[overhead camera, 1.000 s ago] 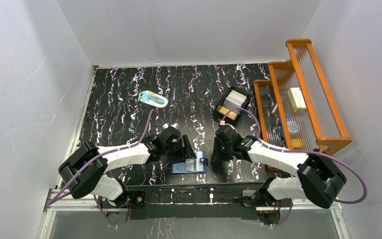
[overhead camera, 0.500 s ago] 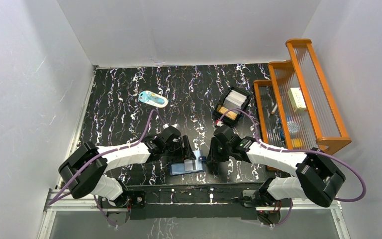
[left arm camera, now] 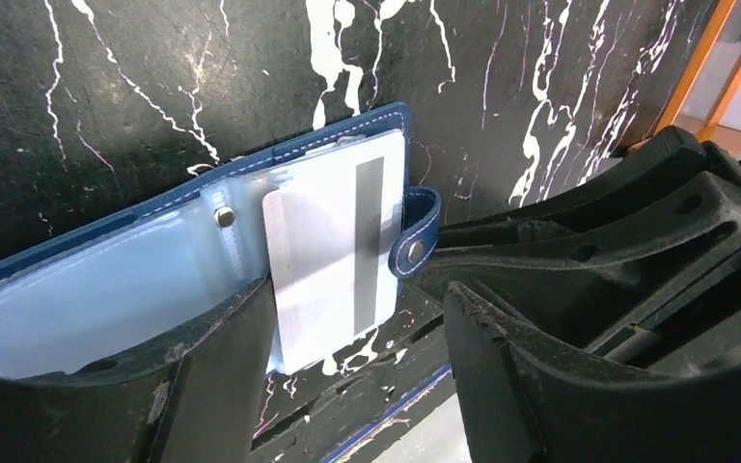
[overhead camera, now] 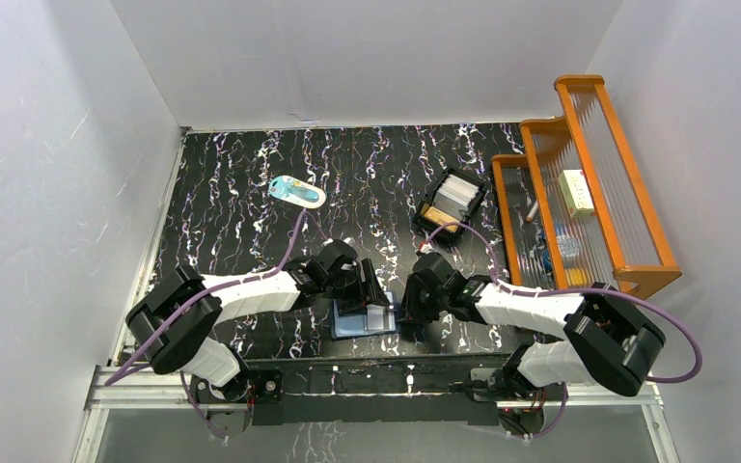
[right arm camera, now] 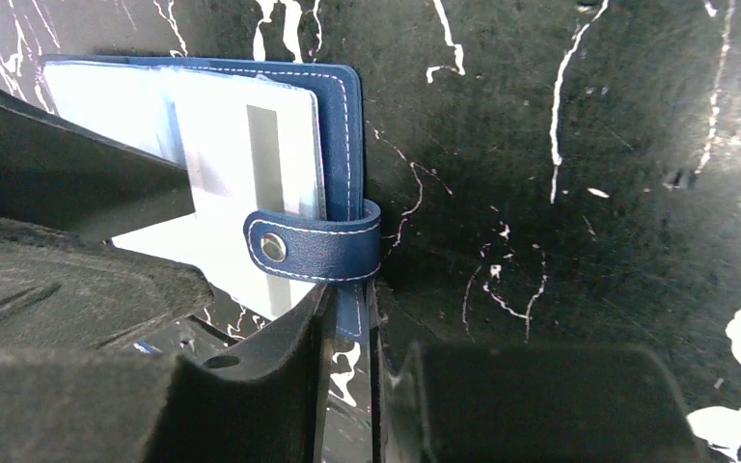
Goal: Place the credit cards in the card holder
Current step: Insert the credit card into the card holder.
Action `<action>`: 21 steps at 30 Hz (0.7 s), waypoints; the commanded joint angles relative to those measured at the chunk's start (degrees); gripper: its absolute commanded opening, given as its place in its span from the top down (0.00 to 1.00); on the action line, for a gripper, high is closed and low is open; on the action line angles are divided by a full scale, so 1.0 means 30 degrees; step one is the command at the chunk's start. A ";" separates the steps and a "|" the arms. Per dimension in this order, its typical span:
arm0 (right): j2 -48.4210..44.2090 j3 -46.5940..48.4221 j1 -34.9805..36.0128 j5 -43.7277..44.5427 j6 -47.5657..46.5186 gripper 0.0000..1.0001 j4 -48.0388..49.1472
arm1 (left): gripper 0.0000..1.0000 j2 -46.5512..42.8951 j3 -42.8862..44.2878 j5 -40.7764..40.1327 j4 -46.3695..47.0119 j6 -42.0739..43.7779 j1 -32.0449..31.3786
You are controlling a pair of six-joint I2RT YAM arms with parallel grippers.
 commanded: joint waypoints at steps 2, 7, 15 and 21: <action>0.0412 -0.0392 0.0478 0.0032 0.1068 0.74 0.1515 | 0.38 0.0120 0.0261 0.0949 0.1309 -0.0913 -0.0009; -0.0088 -0.0656 0.0539 0.0722 0.1654 0.74 0.1525 | 0.38 -0.0018 0.0225 0.1384 0.2423 -0.2051 -0.0025; -0.1731 -0.0151 0.0548 0.2665 0.1056 0.72 -0.0847 | 0.38 -0.0334 0.1132 0.0154 -0.0531 -0.0713 0.0053; -0.3010 0.1321 0.0465 0.4129 -0.1279 0.63 -0.3383 | 0.36 -0.1576 0.2222 -0.1050 -0.3543 0.1127 0.0509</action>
